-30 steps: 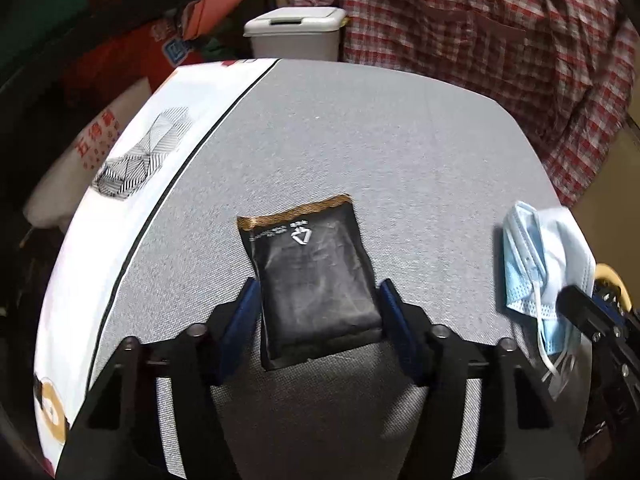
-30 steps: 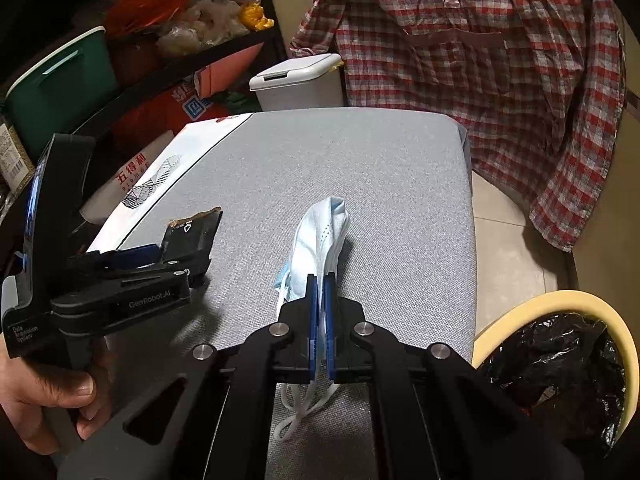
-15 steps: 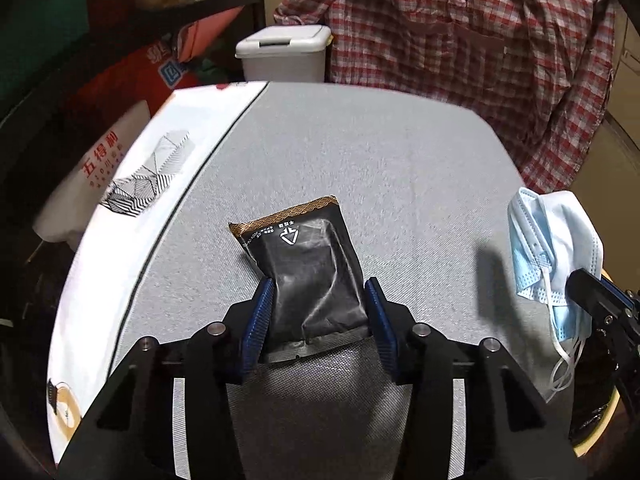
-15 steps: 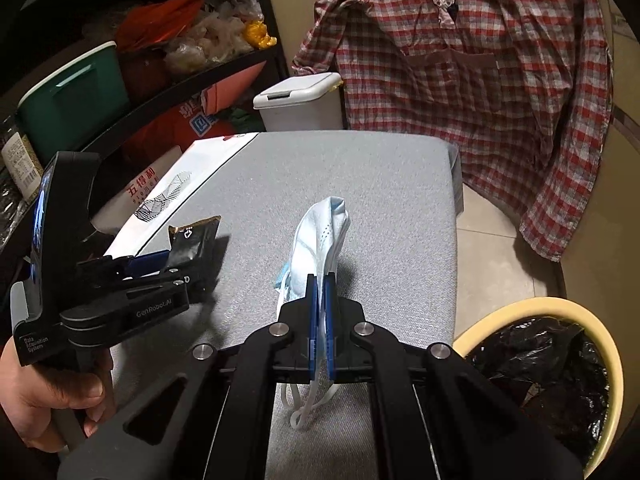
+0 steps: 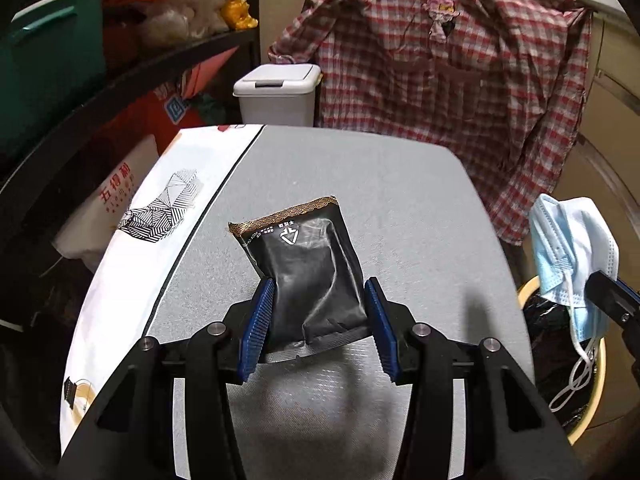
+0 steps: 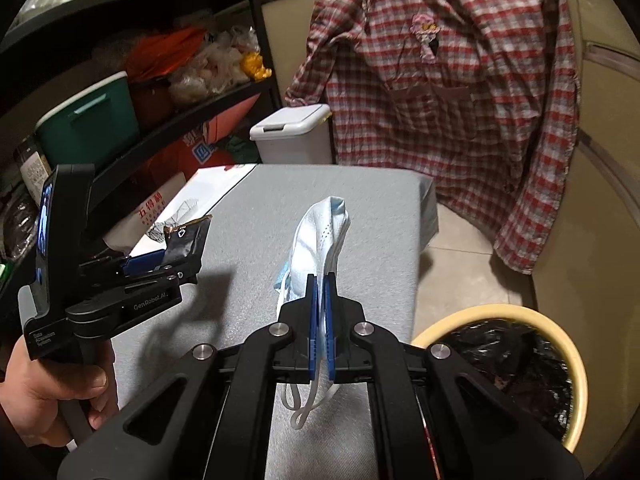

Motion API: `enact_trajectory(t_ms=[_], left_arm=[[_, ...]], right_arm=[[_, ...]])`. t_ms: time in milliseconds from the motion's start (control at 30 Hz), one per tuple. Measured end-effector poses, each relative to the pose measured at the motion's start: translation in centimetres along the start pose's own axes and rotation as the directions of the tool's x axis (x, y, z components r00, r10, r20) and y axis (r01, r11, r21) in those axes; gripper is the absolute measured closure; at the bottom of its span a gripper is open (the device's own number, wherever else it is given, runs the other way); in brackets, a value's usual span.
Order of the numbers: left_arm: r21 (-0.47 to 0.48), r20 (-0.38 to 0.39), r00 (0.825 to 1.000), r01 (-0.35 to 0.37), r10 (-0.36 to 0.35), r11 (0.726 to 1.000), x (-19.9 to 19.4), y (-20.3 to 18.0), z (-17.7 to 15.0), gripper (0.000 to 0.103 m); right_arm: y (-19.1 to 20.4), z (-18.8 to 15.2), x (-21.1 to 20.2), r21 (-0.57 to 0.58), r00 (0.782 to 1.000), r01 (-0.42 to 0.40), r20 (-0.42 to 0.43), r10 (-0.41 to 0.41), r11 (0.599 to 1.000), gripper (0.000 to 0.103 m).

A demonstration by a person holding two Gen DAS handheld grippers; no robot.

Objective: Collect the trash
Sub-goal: 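Carry the black pouch and blue mask over the yellow bin with both tools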

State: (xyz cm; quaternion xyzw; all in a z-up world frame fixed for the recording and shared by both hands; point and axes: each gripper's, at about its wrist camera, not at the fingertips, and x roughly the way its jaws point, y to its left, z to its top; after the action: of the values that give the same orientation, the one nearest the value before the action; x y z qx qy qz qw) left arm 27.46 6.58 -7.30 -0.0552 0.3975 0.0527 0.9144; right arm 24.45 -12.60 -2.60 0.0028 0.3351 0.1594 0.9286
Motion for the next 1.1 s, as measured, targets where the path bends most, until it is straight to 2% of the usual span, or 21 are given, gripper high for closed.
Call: enact_trajectory(t_ms=[333, 600, 900, 1100], left_arm=[[0.006, 0.057, 0.997, 0.059, -0.059, 0.998, -3.3, -2.8, 0.3, 0.057], [0.043, 0.095, 0.988, 0.119, -0.123, 0.992, -5.5, -6.7, 0.5, 0.057], [0.095, 0.109, 0.975, 0.185, -0.195, 0.978, -7.3, -10.9, 0.2, 0.057], [0.127, 0.108, 0.958, 0.251, -0.265, 0.96, -8.2, -14.0, 0.1, 0.057]], right_arm=[[-2.7, 0.6, -5.8, 0.047, 0.996, 0.062, 0.069, -0.065, 0.997, 0.099], [-5.7, 0.6, -10.3, 0.104, 0.984, 0.125, 0.113, -0.136, 0.987, 0.099], [-8.6, 0.4, -13.6, 0.162, 0.97, 0.194, 0.119, -0.214, 0.968, 0.099], [-10.2, 0.7, -14.8, 0.185, 0.957, 0.25, 0.105, -0.272, 0.95, 0.099]])
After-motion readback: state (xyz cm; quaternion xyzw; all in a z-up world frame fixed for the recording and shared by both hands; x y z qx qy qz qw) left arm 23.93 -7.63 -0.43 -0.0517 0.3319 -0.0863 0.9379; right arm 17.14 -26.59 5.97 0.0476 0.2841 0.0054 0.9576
